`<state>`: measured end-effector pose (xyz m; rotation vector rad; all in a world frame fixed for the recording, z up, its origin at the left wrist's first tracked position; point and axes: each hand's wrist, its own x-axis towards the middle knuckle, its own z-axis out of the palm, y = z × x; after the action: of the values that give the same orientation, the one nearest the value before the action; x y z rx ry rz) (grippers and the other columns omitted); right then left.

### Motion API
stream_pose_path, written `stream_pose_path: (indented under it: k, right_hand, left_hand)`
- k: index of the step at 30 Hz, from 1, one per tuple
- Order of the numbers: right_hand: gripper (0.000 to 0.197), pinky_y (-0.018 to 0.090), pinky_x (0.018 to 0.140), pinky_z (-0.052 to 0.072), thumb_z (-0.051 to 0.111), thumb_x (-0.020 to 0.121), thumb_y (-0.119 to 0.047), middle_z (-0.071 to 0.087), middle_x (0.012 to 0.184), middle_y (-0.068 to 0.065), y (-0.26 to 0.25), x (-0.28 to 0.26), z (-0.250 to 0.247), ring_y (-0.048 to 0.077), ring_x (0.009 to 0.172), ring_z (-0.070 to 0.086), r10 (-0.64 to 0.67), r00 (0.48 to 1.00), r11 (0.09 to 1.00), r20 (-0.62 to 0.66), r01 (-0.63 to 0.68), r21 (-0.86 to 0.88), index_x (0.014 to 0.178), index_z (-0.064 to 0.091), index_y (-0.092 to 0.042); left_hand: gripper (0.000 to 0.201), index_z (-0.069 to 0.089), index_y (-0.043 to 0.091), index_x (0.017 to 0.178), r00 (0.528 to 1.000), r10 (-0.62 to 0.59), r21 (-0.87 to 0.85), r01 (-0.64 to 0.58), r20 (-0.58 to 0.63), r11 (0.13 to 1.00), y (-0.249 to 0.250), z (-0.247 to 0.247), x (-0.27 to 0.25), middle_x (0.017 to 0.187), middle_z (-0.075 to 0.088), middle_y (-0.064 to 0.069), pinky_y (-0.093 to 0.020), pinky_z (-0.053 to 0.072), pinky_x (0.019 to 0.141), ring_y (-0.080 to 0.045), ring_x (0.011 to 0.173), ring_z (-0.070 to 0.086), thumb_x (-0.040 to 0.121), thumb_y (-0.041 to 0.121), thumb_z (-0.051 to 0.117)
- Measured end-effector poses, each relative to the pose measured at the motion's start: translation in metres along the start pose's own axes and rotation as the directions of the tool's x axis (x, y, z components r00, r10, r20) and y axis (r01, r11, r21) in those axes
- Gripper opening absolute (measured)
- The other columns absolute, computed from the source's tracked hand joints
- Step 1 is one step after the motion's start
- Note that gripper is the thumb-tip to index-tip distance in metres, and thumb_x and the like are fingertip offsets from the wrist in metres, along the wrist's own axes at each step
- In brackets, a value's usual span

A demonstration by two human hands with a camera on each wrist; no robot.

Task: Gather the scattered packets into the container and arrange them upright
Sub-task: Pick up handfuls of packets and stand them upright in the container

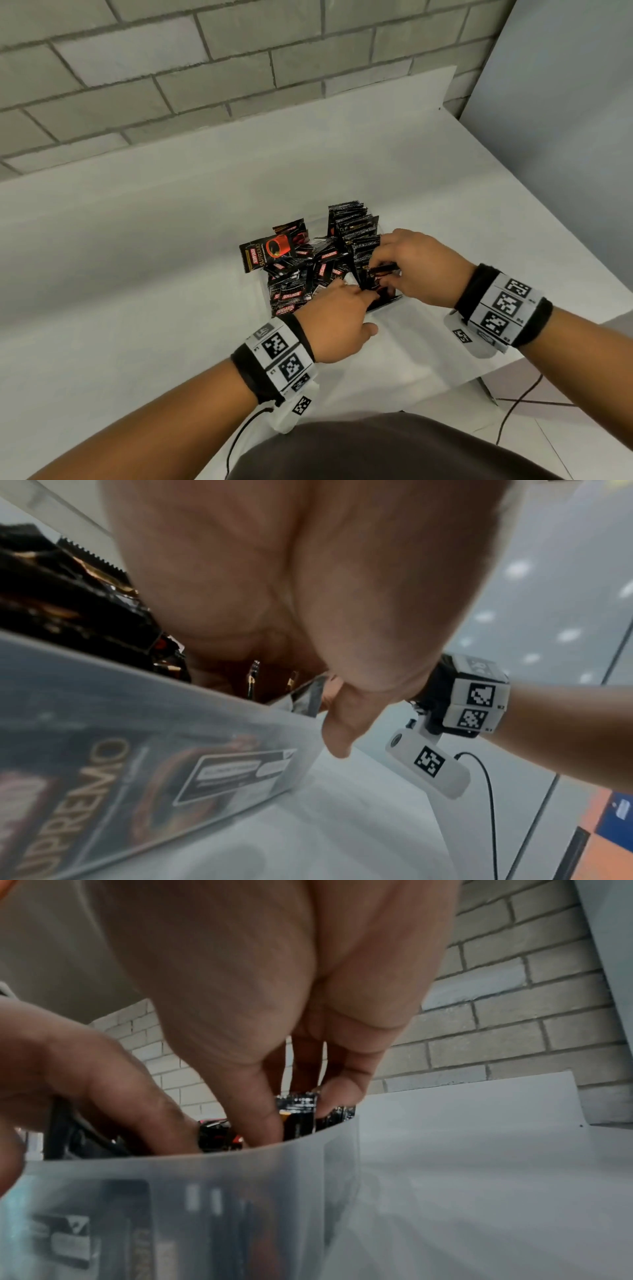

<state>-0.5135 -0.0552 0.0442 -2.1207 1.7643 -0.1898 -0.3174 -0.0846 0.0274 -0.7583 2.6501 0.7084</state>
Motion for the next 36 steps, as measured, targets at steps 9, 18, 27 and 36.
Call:
stream_pose_path:
  k: [9,18,27,36]
  right_hand:
    - [0.034,0.031,0.075,0.046,0.074,0.074,0.0,0.054,0.088,-0.014,0.002,0.0,0.002,0.012,0.085,0.05,-0.014,1.0,0.992,-0.019,0.016,0.127,0.095,0.06,-0.022]
    - [0.028,0.018,0.072,0.048,0.066,0.078,-0.003,0.058,0.094,-0.011,0.005,-0.007,-0.008,-0.003,0.077,0.054,-0.107,0.992,0.982,-0.064,0.116,0.146,0.099,0.068,-0.021]
    - [0.018,0.028,0.066,0.049,0.066,0.077,-0.003,0.062,0.085,-0.009,0.005,-0.002,0.004,0.011,0.07,0.058,-0.089,0.991,0.995,-0.101,0.094,0.041,0.085,0.072,-0.018]
    - [0.017,0.034,0.071,0.05,0.062,0.082,-0.005,0.063,0.091,-0.003,0.004,-0.002,0.007,0.02,0.083,0.061,-0.091,0.994,0.995,-0.065,0.088,-0.037,0.089,0.071,-0.018]
  left_hand:
    - [0.059,0.023,0.046,0.158,1.0,0.011,-0.034,-0.01,0.015,0.999,-0.005,0.007,0.01,0.116,0.034,0.0,-0.04,0.04,0.099,-0.026,0.111,0.037,0.105,0.043,0.047]
    - [0.043,0.044,0.032,0.146,0.999,0.012,-0.154,-0.006,0.041,0.988,-0.012,0.004,0.011,0.131,0.057,-0.005,-0.046,0.04,0.104,-0.027,0.116,0.042,0.103,0.027,0.05]
    - [0.062,0.04,0.044,0.151,0.996,-0.059,-0.169,0.068,0.062,0.983,-0.011,0.008,0.008,0.135,0.045,-0.007,-0.045,0.035,0.108,-0.031,0.122,0.034,0.095,0.017,0.048]
    - [0.041,0.056,0.045,0.138,0.995,-0.049,-0.222,0.03,-0.082,0.975,-0.017,0.001,-0.014,0.131,0.043,0.001,-0.037,0.037,0.106,-0.021,0.12,0.037,0.098,0.037,0.065]
